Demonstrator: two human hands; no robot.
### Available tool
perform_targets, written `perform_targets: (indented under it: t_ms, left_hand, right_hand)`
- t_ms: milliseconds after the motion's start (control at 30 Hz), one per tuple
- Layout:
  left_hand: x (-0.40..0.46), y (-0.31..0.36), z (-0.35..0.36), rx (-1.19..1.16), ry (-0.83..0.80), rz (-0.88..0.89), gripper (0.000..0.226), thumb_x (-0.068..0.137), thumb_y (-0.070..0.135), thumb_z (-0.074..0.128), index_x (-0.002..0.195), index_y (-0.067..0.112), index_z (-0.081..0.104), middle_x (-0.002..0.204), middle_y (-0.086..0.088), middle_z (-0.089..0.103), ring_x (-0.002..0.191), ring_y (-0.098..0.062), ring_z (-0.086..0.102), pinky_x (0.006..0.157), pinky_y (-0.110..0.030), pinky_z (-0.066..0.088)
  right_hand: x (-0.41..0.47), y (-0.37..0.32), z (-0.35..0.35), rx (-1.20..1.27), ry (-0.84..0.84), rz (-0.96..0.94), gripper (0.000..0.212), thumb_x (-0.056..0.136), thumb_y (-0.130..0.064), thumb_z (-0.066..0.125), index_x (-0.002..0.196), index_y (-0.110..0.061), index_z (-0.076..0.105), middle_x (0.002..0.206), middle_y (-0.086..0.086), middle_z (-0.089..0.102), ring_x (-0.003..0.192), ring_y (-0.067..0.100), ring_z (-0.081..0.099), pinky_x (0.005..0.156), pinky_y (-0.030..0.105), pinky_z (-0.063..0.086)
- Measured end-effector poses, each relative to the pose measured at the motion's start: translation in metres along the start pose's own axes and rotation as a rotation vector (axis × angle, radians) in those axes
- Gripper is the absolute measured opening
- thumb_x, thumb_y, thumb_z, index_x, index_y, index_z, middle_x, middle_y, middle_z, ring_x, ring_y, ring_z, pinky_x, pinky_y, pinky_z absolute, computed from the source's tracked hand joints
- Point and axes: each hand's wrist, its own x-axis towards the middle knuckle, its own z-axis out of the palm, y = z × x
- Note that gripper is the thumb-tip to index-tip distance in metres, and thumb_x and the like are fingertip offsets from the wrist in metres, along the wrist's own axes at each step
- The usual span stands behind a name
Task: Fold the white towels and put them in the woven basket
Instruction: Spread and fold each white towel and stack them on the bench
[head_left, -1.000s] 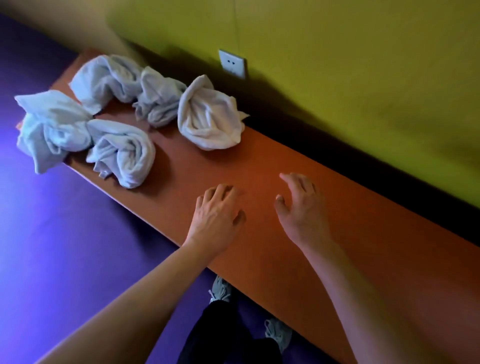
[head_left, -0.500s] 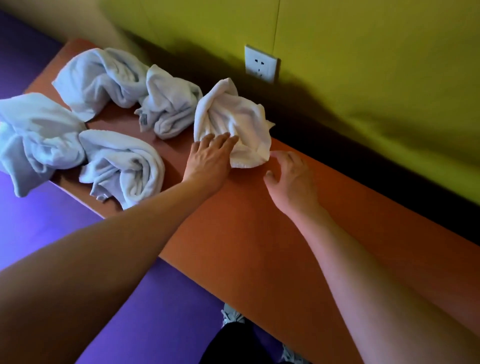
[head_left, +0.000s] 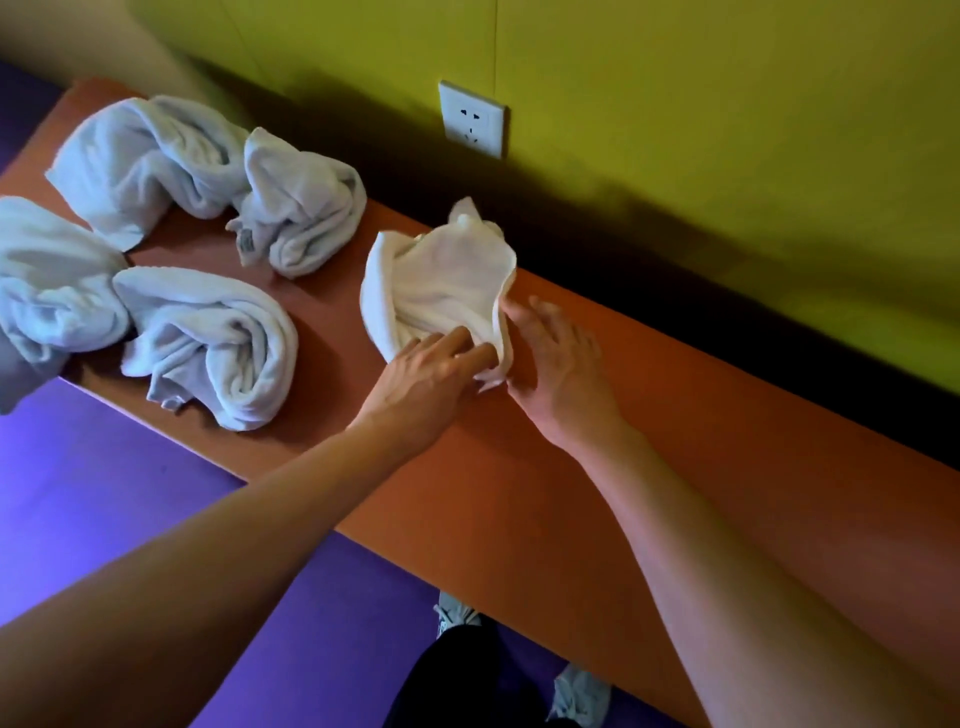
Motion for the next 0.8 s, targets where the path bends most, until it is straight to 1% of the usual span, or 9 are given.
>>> perform_targets:
  t_ms: [67, 167, 267, 400, 500, 600, 700, 733, 800]
  left_hand:
    - [-0.015, 0.021, 0.0, -0.018, 0.001, 0.04, 0.018, 0.088, 0.017, 0.074, 0.103, 0.017, 0.065, 0.089, -0.004, 0.056, 0.072, -0.026, 0.057, 0.064, -0.029, 0.036]
    - [-0.036, 0.048, -0.002, -0.046, -0.001, 0.021, 0.018, 0.086, 0.011, 0.072, 0.1, 0.014, 0.061, 0.092, -0.002, 0.056, 0.075, -0.024, 0.053, 0.067, -0.025, 0.033]
    - [-0.052, 0.064, -0.008, -0.142, -0.059, -0.037, 0.018, 0.09, 0.019, 0.068, 0.1, 0.013, 0.054, 0.092, -0.001, 0.059, 0.081, -0.025, 0.055, 0.07, -0.031, 0.04]
    - [-0.069, 0.092, -0.022, -0.205, -0.204, -0.115, 0.022, 0.09, 0.029, 0.067, 0.098, 0.019, 0.049, 0.082, 0.007, 0.055, 0.073, -0.023, 0.051, 0.061, -0.033, 0.031]
    - [-0.076, 0.117, -0.029, -0.13, -0.296, -0.026, 0.021, 0.082, 0.033, 0.068, 0.096, 0.025, 0.054, 0.081, 0.011, 0.047, 0.081, -0.024, 0.055, 0.065, -0.034, 0.036]
    - [-0.077, 0.137, -0.03, -0.042, -0.36, 0.022, 0.017, 0.078, 0.043, 0.061, 0.084, 0.029, 0.055, 0.077, 0.011, 0.048, 0.08, -0.024, 0.053, 0.068, -0.037, 0.042]
    - [-0.079, 0.161, -0.039, 0.003, -0.278, 0.002, 0.025, 0.078, 0.052, 0.057, 0.07, 0.03, 0.046, 0.063, 0.008, 0.047, 0.074, -0.027, 0.053, 0.074, -0.037, 0.037]
    - [-0.08, 0.169, -0.044, 0.002, -0.229, -0.008, 0.029, 0.077, 0.056, 0.054, 0.07, 0.028, 0.051, 0.062, 0.006, 0.049, 0.072, -0.027, 0.054, 0.076, -0.038, 0.038]
    - [-0.085, 0.184, -0.056, -0.052, -0.125, -0.035, 0.037, 0.075, 0.059, 0.056, 0.072, 0.022, 0.059, 0.061, 0.002, 0.054, 0.067, -0.029, 0.056, 0.071, -0.035, 0.038]
  right_hand:
    - [-0.011, 0.005, -0.011, -0.016, 0.012, -0.047, 0.075, 0.087, -0.05, 0.067, 0.154, -0.036, 0.034, 0.161, 0.005, 0.032, 0.147, 0.028, 0.033, 0.118, 0.05, 0.031]
    - [-0.032, 0.019, -0.028, -0.093, -0.088, -0.149, 0.041, 0.089, -0.058, 0.051, 0.113, -0.028, 0.066, 0.153, 0.001, 0.046, 0.146, 0.022, 0.032, 0.124, 0.046, 0.017]
    - [-0.059, 0.035, -0.04, -0.077, -0.087, -0.175, 0.017, 0.098, -0.033, 0.059, 0.107, -0.019, 0.065, 0.137, 0.001, 0.061, 0.141, 0.018, 0.043, 0.127, 0.039, 0.011]
    - [-0.116, 0.045, -0.076, -0.042, 0.029, -0.221, 0.012, 0.098, -0.032, 0.061, 0.095, -0.021, 0.057, 0.106, -0.004, 0.068, 0.115, 0.016, 0.062, 0.126, 0.041, 0.022]
    - [-0.161, 0.057, -0.103, -0.054, 0.044, -0.253, 0.02, 0.097, -0.035, 0.06, 0.105, -0.018, 0.066, 0.122, 0.0, 0.069, 0.132, 0.017, 0.053, 0.126, 0.042, 0.018]
    - [-0.198, 0.064, -0.124, 0.063, 0.069, -0.227, 0.015, 0.099, -0.033, 0.061, 0.094, -0.02, 0.062, 0.105, 0.002, 0.073, 0.123, 0.018, 0.06, 0.125, 0.031, 0.02]
    - [-0.231, 0.073, -0.144, 0.142, 0.078, -0.149, 0.033, 0.099, -0.046, 0.052, 0.081, -0.018, 0.051, 0.07, -0.003, 0.057, 0.073, 0.016, 0.061, 0.08, 0.022, 0.051]
    - [-0.24, 0.076, -0.151, 0.162, 0.057, -0.114, 0.037, 0.098, -0.052, 0.05, 0.08, -0.02, 0.049, 0.064, -0.006, 0.05, 0.06, 0.012, 0.052, 0.059, 0.024, 0.045]
    - [-0.257, 0.084, -0.167, 0.228, 0.0, -0.03, 0.037, 0.093, -0.058, 0.058, 0.076, -0.026, 0.047, 0.058, -0.009, 0.046, 0.049, 0.009, 0.043, 0.046, 0.022, 0.029]
